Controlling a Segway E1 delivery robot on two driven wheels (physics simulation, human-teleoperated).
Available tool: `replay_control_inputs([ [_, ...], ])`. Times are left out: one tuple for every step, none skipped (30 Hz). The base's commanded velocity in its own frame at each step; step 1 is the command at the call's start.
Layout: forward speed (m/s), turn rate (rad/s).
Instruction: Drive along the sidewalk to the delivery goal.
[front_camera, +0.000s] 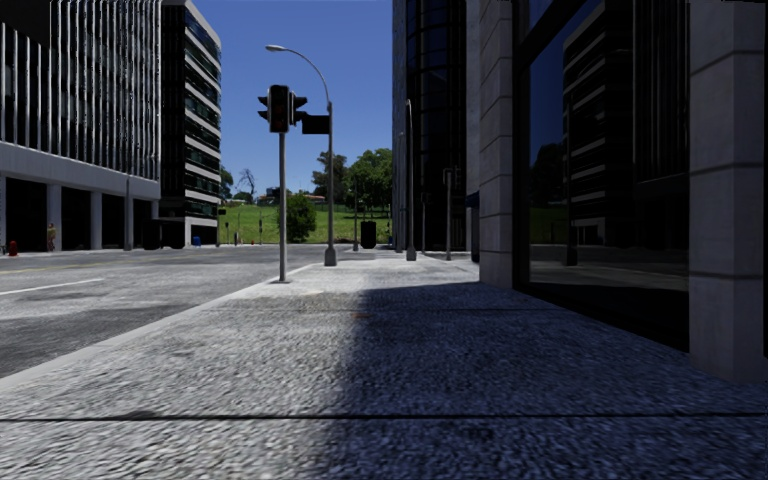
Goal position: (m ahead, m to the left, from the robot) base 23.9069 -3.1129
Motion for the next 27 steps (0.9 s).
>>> replay_control_inputs([
  [2.0,0.0],
  [2.0,0.0],
  [2.0,0.0],
  [2.0,0.0],
  [2.0,0.0],
  [2.0,0.0],
  [2.0,0.0],
  [2.0,0.0],
  [2.0,0.0],
  [2.0,0.0],
  [2.0,0.0],
  [2.0,0.0],
  [2.0,0.0],
  [2.0,0.0],
  [2.0,0.0],
  [2.0,0.0],
  [2.0,0.0],
  [2.0,0.0],
  [2.0,0.0],
  [2.0,0.0],
  [2.0,0.0],
  [2.0,0.0],
  [2.0,0.0],
  [2.0,0.0],
  [2.0,0.0],
  [2.0,0.0],
  [2.0,0.0],
])
